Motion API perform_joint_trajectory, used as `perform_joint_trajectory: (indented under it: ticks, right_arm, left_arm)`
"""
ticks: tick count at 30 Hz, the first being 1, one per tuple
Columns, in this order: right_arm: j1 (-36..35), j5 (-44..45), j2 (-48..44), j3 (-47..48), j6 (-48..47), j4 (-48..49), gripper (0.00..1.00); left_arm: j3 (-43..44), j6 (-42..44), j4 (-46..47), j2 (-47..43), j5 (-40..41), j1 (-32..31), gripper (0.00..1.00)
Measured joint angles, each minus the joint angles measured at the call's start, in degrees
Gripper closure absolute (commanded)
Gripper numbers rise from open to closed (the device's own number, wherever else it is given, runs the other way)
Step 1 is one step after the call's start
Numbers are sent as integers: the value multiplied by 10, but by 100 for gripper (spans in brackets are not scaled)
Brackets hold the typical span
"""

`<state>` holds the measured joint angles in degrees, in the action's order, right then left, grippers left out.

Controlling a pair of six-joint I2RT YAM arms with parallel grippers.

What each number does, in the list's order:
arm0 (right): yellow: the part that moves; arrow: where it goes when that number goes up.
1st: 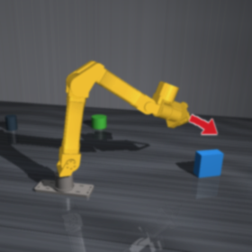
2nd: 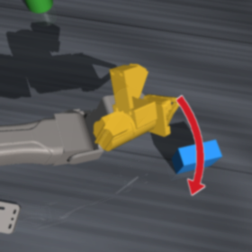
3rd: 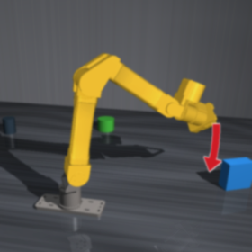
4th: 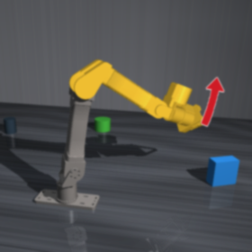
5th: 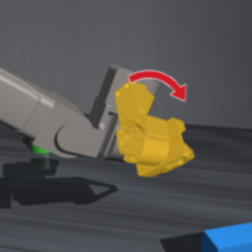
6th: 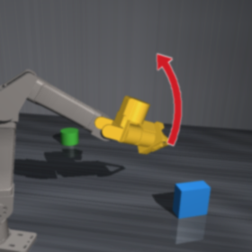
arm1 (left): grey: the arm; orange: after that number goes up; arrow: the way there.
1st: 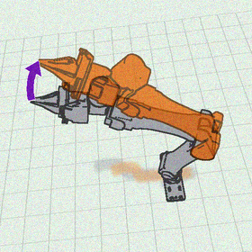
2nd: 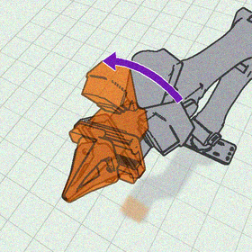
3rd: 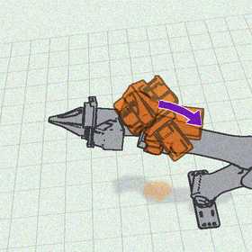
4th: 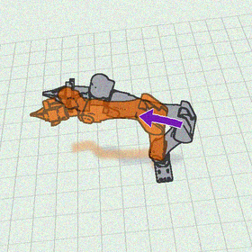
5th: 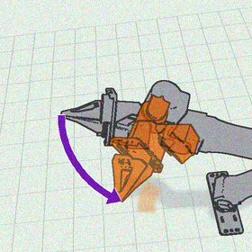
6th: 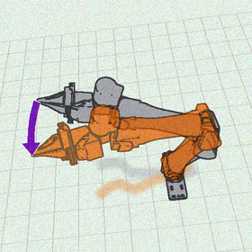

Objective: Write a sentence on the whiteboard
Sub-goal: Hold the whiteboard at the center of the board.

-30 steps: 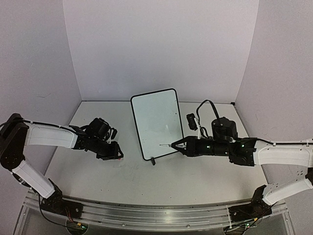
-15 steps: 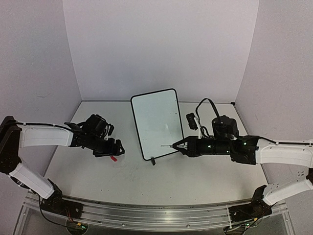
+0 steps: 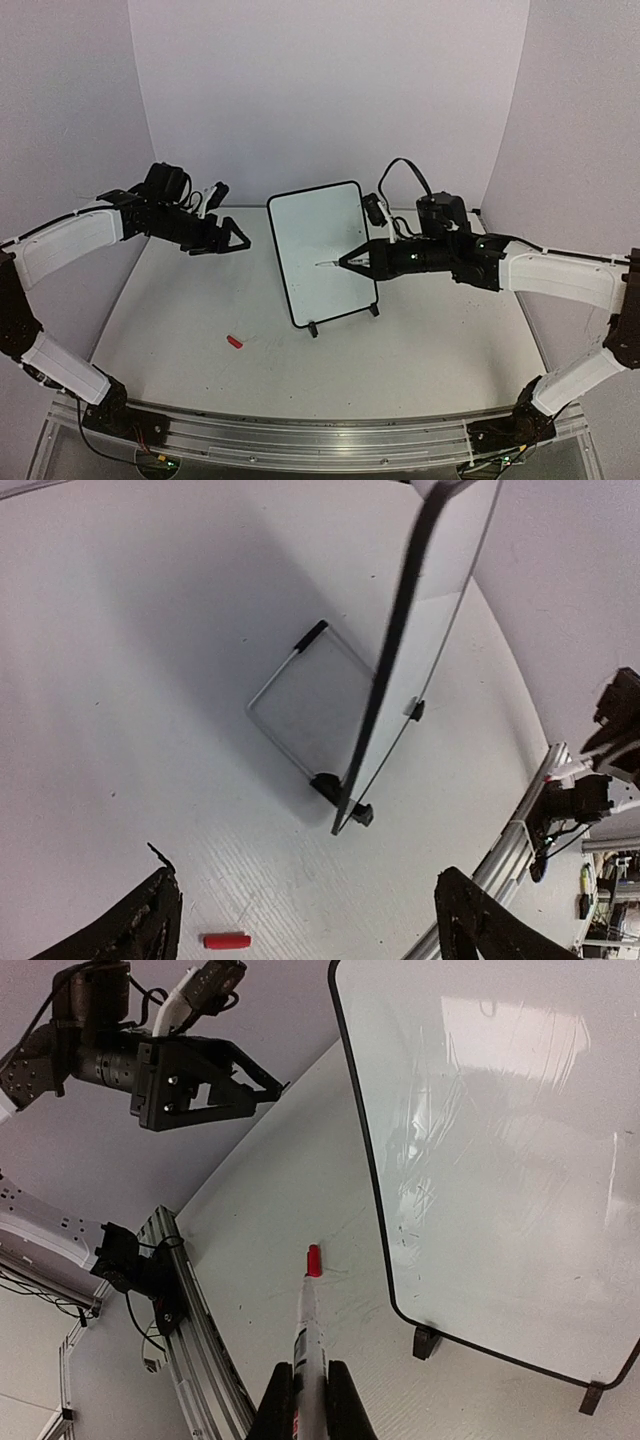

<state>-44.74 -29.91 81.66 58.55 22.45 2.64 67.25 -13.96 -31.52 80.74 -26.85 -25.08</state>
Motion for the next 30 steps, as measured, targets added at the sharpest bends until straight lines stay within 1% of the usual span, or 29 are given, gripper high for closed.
perform_joint_trajectory:
  ticks: [5, 8, 16, 20, 24, 30]
  right_arm:
    - [32, -60, 55, 58, -28, -2, 100]
    - [40, -83, 77, 85, -41, -4, 100]
    - [43, -105, 117, 134, -61, -4, 100]
    - [43, -105, 139, 153, -68, -6, 100]
    - [43, -104, 161, 180, -75, -9, 100]
    - [43, -98, 192, 218, -80, -14, 100]
  left_arm:
    - [45, 52, 20, 31, -76, -3, 14]
    - [55, 66, 39, 63, -101, -2, 17]
    - [102, 94, 71, 162, -144, -2, 41]
    - [113, 103, 87, 182, -164, -2, 56]
    - [128, 112, 97, 199, -185, -2, 66]
    - [129, 123, 103, 202, -202, -2, 82]
